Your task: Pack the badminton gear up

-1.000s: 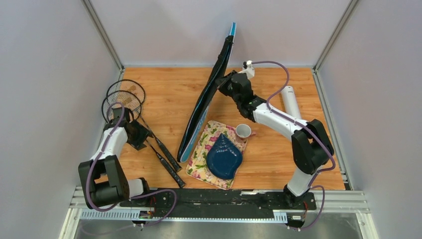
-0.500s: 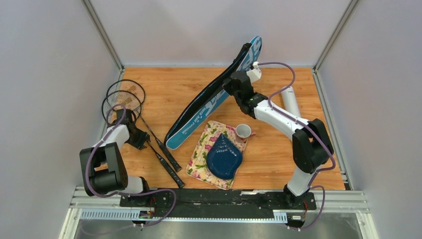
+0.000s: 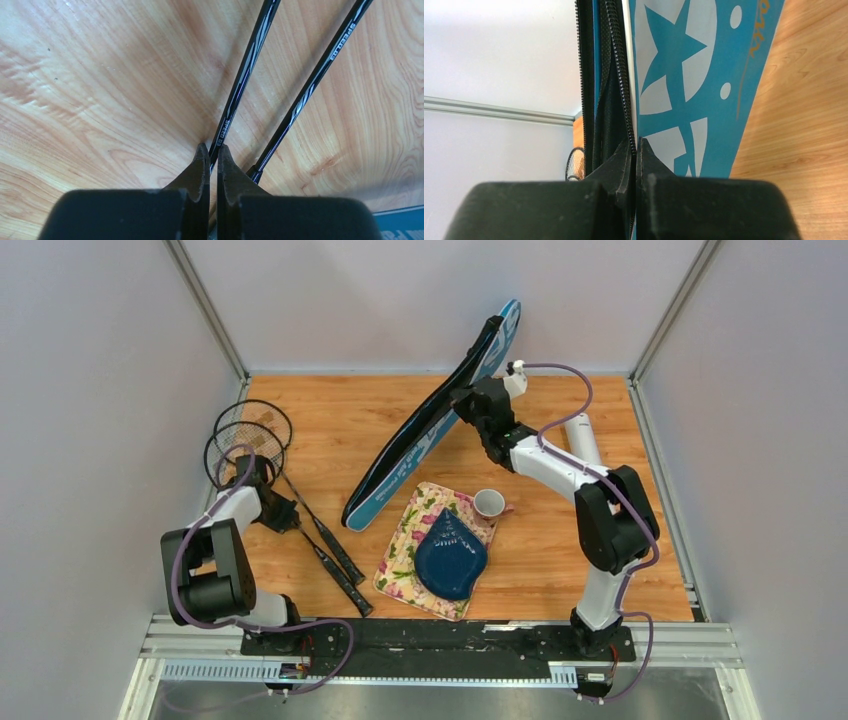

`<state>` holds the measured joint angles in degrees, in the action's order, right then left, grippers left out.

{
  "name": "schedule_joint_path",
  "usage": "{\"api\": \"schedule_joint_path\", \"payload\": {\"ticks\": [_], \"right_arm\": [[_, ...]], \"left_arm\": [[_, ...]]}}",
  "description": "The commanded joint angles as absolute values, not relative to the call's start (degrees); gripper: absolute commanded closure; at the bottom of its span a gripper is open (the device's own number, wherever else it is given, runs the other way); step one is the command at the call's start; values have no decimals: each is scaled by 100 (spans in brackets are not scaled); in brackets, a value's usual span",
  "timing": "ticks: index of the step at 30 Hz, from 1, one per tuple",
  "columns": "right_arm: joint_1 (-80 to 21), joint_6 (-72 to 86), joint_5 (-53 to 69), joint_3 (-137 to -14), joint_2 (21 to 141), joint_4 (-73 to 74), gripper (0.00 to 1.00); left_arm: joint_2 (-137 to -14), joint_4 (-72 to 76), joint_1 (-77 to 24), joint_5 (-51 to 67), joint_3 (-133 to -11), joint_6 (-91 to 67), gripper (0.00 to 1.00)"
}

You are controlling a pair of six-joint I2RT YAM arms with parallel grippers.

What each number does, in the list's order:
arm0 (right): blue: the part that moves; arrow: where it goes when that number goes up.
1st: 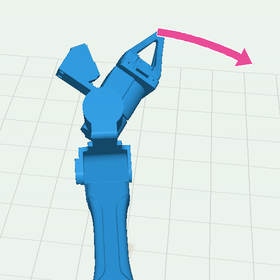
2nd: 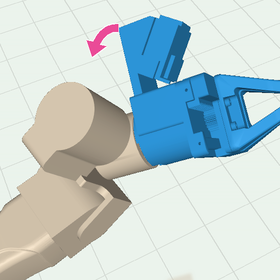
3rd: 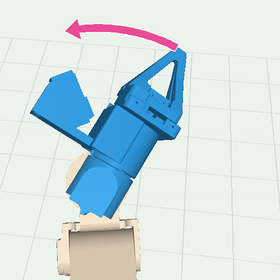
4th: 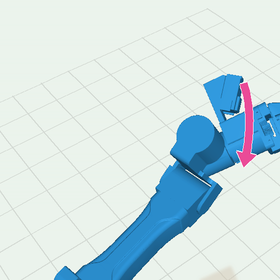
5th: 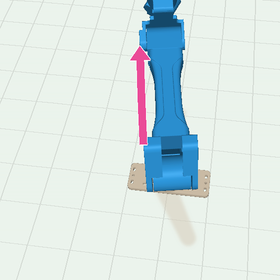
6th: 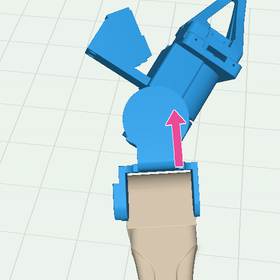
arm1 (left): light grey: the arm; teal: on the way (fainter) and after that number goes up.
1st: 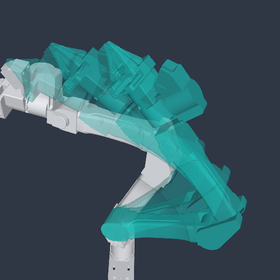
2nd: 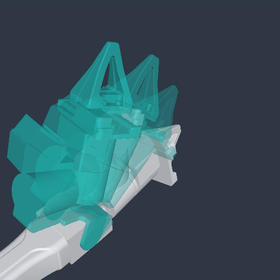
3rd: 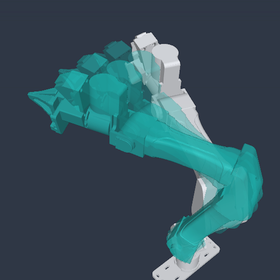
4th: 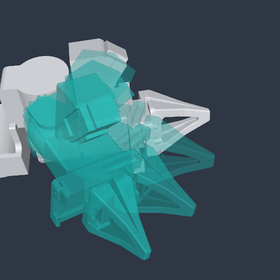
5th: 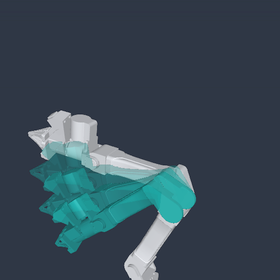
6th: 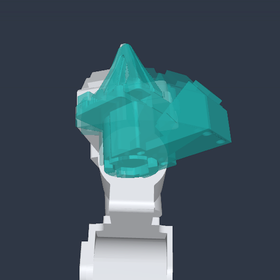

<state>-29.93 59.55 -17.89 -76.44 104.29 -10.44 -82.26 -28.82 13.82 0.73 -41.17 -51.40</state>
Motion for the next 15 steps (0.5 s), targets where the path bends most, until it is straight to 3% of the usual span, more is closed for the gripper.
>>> {"api": "schedule_joint_path", "payload": {"ticks": [1, 15], "right_arm": [[-2962, 5977, -1679, -7761, 10433, -1898, 100], [-2936, 5415, -1125, -7840, 10617, -2065, 100]], "left_arm": [[-8315, -2707, 1433, -597, -3858, -5134, 100], [-5927, -2540, 1169, -1519, -3384, -4474, 100]]}}
